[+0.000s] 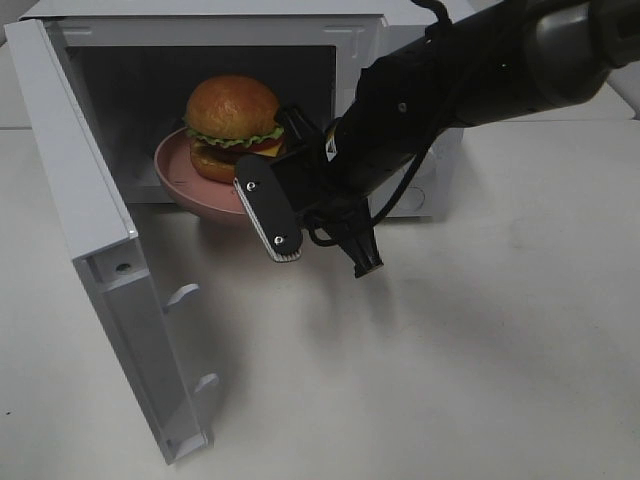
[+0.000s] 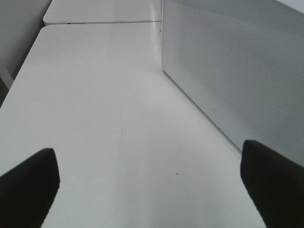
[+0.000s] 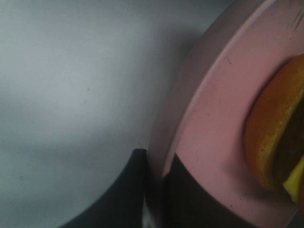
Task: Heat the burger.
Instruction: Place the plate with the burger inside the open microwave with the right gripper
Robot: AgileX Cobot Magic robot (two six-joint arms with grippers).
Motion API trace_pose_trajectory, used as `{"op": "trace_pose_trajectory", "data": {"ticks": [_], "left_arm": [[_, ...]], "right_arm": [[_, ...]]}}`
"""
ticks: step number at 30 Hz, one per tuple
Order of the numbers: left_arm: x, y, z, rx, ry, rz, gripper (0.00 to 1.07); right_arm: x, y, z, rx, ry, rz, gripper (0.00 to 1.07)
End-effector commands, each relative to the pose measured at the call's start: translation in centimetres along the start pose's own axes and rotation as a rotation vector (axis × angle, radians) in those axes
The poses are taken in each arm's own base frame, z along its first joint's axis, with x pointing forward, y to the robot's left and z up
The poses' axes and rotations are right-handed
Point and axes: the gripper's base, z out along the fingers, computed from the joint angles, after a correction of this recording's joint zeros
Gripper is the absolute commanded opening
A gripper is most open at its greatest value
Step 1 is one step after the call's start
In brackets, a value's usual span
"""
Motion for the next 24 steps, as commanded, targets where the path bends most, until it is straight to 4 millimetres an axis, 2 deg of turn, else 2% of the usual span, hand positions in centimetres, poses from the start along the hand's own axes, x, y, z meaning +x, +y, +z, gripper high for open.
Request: {"op": "trace_pose_trajectory", "data": {"ticks": [1,17,24], "left_arm": [[0.2,0.0,-0.2,0.001,-0.02,-0.005,0.98],[0.2,0.0,-0.2,0.001,-0.02,-0.005,0.98],[0.2,0.0,-0.2,0.001,-0.02,-0.005,0.98]], "right_arm": [[0.0,-2.0,-0.4,0.094,0.009,-0.008,0.0],[-0.1,-4.5,2.1,0.081,0.034,-0.012,0.0],[-0.2,-6.6,3.5,0.099,0.05,0.059,0.0]]}}
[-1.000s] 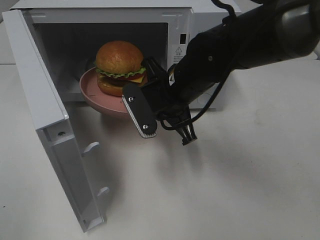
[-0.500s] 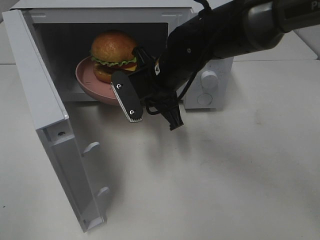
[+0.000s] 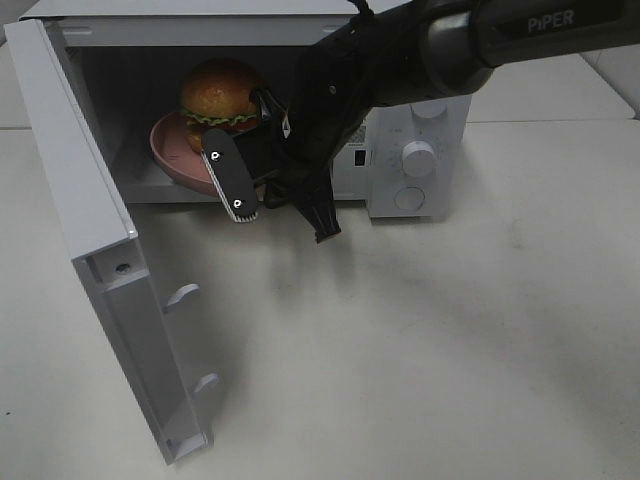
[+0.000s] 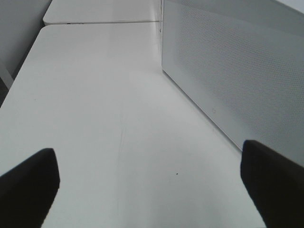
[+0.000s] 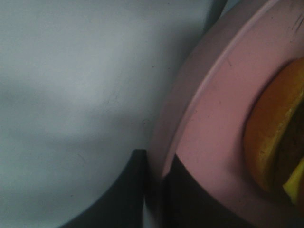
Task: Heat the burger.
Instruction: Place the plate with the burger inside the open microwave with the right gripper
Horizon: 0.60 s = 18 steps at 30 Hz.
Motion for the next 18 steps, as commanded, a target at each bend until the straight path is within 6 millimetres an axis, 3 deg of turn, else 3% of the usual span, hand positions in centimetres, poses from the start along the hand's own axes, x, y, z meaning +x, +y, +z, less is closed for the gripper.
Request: {"op": "trace_pose_trajectory", "data": {"ticks": [1,14,18], "left_arm": [[0.2,0.0,-0.2,0.001,-0.02,-0.005,0.98],[0.2,0.0,-0.2,0.0,-0.02,-0.004,0.98],[0.2,0.0,-0.2,0.0,-0.02,-0.004,0.98]], "right_arm": [[-0.1,-2.0,-0.5,0.091,-0.008,0.024,0.0],[-0.3,-4.0,1.9,0.108,0.025,0.045,0.01],[-0.4,-4.1,2.3,0.111,0.024,0.059,0.07]]}}
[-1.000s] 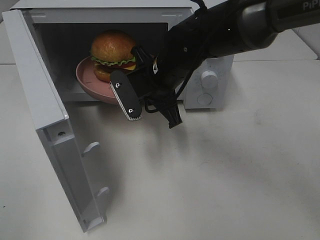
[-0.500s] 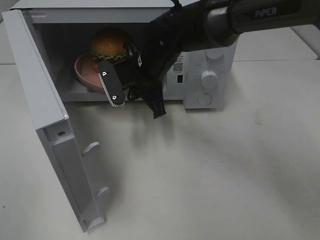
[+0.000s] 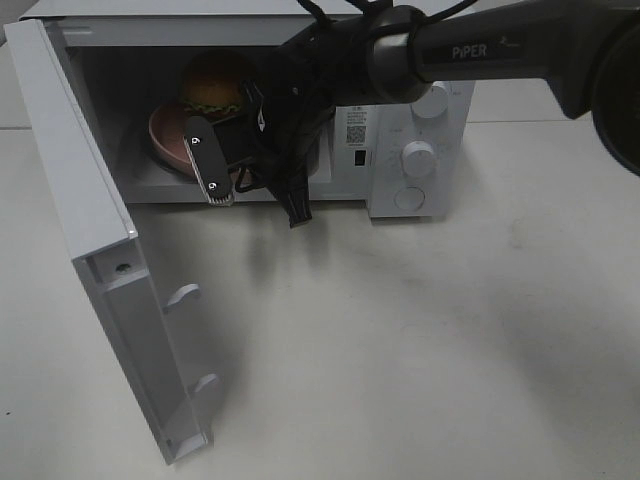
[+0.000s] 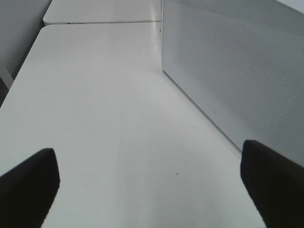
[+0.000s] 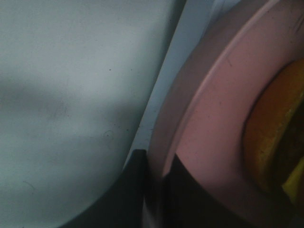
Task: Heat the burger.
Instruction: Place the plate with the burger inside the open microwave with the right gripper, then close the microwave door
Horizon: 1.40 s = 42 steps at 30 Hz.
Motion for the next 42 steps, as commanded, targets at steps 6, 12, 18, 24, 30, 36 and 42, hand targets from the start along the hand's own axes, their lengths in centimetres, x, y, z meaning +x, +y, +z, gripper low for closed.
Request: {"op": "trace_pose_trajectory", "data": {"ticks": [6,12,18,24,30,36,42], "left_arm": [[0.2,0.0,-0.2,-0.003,-0.02,-0.003,0.98],[0.2,0.0,-0.2,-0.003,-0.02,-0.003,0.98],[0.2,0.0,-0.2,-0.003,-0.02,-0.003,0.98],[0.2,0.0,-0.2,-0.003,-0.02,-0.003,0.98],[0.2,0.0,-0.2,-0.003,-0.02,-0.003,0.98],[0.2,0.0,-0.2,-0.003,-0.02,-0.003,0.98],[0.2,0.0,-0.2,-0.003,-0.02,-0.003,0.98]], "right_arm": [[-0.1,-1.3,-0.7,0.07,-0.019,0.035,0.41],[-0.1,-0.9,-0.6,0.037,-0.014,0.083,0.63],[0.0,-0.7,-0.7,0.015,-0.004,0.181,0.73],[0.0,0.8,-1.1,0.013,-0.009,0.182,0.73],[0.2,1.8,-2.0,0.025,-0.026,0.18,0.74],[0.7,2.7,-3.5,0.024,-0.024,0.17,0.78],[1.0,3.8,-4.4,0.025,-0.021,0.182,0.77]]}}
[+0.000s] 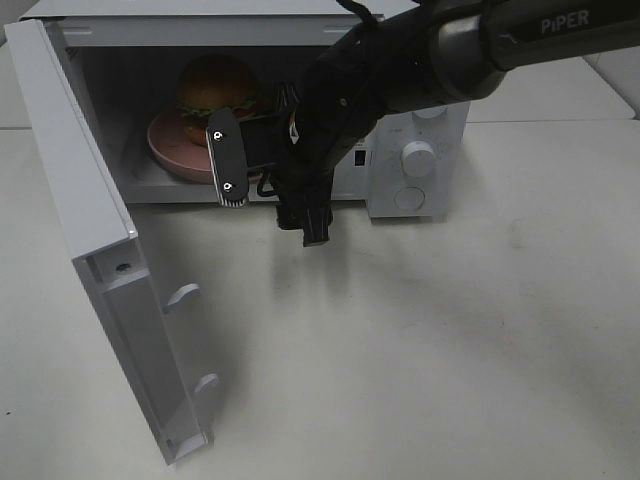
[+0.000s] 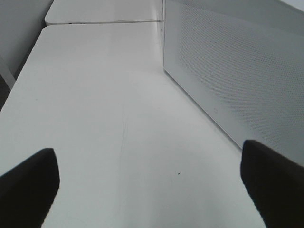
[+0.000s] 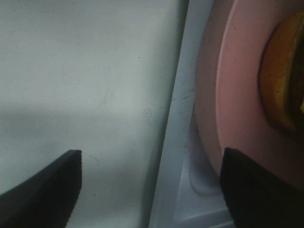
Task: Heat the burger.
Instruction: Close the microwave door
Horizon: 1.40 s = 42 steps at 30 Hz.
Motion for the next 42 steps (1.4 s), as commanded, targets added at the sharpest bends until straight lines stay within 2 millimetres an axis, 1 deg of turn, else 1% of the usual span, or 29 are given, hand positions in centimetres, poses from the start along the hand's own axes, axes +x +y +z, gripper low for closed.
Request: {"op": "trace_pose_trajectory", "data": {"ticks": [1,2,4,5,7,9,13,15,16,18,21,22,24,26,28,29,32,34,35,37,38,40,42], "left_arm": [[0.2,0.0,-0.2,0.001,-0.02,-0.005,0.98],[0.2,0.0,-0.2,0.001,-0.02,-0.005,0.98],[0.2,0.0,-0.2,0.001,-0.02,-0.005,0.98],[0.2,0.0,-0.2,0.001,-0.02,-0.005,0.98],[0.2,0.0,-0.2,0.001,-0.02,-0.005,0.98],[0.2,0.0,-0.2,0.001,-0.02,-0.005,0.98],[0.2,0.0,-0.2,0.001,-0.02,-0.005,0.98],[0.2,0.0,-0.2,0.001,-0.02,-0.005,0.98],[0.2,0.0,-0.2,0.001,-0.02,-0.005,0.98],[0.2,0.0,-0.2,0.001,-0.02,-0.005,0.98],[0.2,0.0,-0.2,0.001,-0.02,-0.005,0.98],[0.2,0.0,-0.2,0.001,-0.02,-0.005,0.98],[0.2,0.0,-0.2,0.001,-0.02,-0.005,0.98],[0.2,0.0,-0.2,0.001,-0.02,-0.005,0.98],[0.2,0.0,-0.2,0.001,-0.02,-0.005,0.98],[0.2,0.0,-0.2,0.001,-0.02,-0.005,0.98],[0.2,0.0,-0.2,0.001,-0.02,-0.005,0.98],[0.2,0.0,-0.2,0.001,-0.02,-0.005,0.98],[0.2,0.0,-0.2,0.001,-0.02,-0.005,0.98],[0.2,0.0,-0.2,0.001,-0.02,-0.005,0.98],[0.2,0.0,-0.2,0.001,-0.02,-0.005,0.98],[0.2,0.0,-0.2,0.001,-0.02,-0.005,0.98],[0.2,0.0,-0.2,0.001,-0.02,-0.005,0.98]], "right_arm": [[0.0,0.2,-0.8,0.016,-0.007,0.004,0.77],[0.2,0.5,-1.4,0.025,-0.009,-0.007,0.77],[0.3,0.6,-1.6,0.026,-0.009,-0.01,0.76],[0.5,0.9,-2.1,0.029,-0.01,-0.015,0.76],[0.6,1.1,-2.4,0.026,-0.009,-0.013,0.76],[0.9,1.6,-3.2,0.024,-0.01,0.002,0.76],[1.2,2.2,-3.8,0.025,-0.018,0.017,0.76],[1.6,3.0,-4.9,0.025,-0.022,0.031,0.76],[1.6,3.0,-4.9,0.025,-0.022,0.031,0.76],[2.0,3.7,-5.6,0.018,-0.022,0.034,0.76],[2.1,3.9,-5.9,0.015,-0.021,0.039,0.76],[2.3,4.2,-6.6,0.017,-0.022,0.06,0.76],[2.5,4.4,-6.9,0.017,-0.022,0.07,0.76],[2.9,5.1,-8.0,0.018,-0.024,0.108,0.76],[3.0,5.3,-8.3,0.017,-0.024,0.12,0.76],[3.2,5.6,-8.9,0.021,-0.026,0.153,0.76],[3.3,5.8,-9.2,0.021,-0.027,0.174,0.76],[3.7,6.4,-10.0,0.016,-0.023,0.248,0.76],[3.7,6.4,-10.0,0.016,-0.023,0.248,0.76],[4.3,7.2,-11.0,0.004,-0.007,0.358,0.76],[4.3,7.2,-11.0,0.004,-0.007,0.358,0.76],[4.7,7.7,-12.1,-0.007,0.008,0.454,0.76],[4.8,7.9,-12.4,-0.014,0.015,0.488,0.76]]}}
